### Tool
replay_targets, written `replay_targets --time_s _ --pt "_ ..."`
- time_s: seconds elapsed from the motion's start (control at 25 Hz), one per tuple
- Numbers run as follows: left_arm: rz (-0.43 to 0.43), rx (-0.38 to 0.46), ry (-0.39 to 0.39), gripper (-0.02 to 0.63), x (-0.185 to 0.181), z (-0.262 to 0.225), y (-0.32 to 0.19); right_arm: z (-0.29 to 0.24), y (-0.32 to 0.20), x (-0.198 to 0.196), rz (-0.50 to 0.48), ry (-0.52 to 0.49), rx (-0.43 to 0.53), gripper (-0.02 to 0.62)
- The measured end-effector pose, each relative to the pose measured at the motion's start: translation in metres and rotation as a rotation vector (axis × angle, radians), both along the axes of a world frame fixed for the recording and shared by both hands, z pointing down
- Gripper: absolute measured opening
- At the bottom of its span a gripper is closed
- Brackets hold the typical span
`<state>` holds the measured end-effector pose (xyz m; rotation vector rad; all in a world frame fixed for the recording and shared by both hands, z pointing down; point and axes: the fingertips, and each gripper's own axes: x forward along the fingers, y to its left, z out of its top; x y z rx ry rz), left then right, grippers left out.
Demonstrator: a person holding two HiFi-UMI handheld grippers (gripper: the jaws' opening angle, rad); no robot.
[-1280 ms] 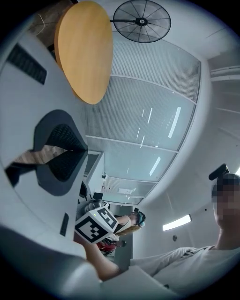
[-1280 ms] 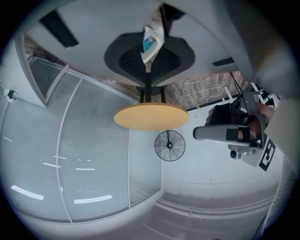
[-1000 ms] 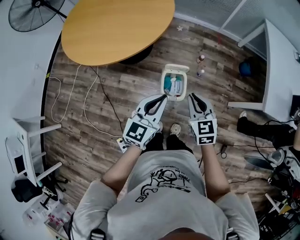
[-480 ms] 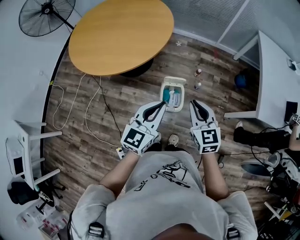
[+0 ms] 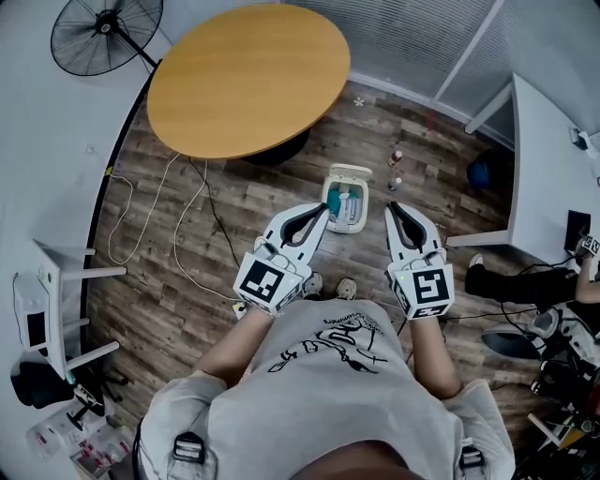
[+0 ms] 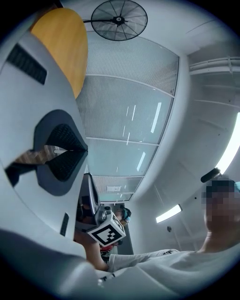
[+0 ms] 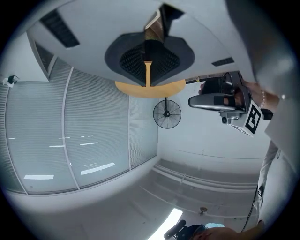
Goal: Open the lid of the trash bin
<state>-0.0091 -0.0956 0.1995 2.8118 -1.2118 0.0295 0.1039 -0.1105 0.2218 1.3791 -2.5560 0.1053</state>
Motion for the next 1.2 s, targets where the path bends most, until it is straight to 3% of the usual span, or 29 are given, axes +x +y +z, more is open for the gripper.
replay_targets --time_s 0.52,1.2 --pt "0.011 0.057 0.006 0.02 -0.007 -0.035 0.025 -0.053 0.032 -0.007 -0.04 -0.041 0.077 0.031" --pt "0.001 0.089 0.018 0.02 -0.014 -0.051 0.04 -0.079 0.05 -0.009 -0.03 -0.081 0.123 0.015"
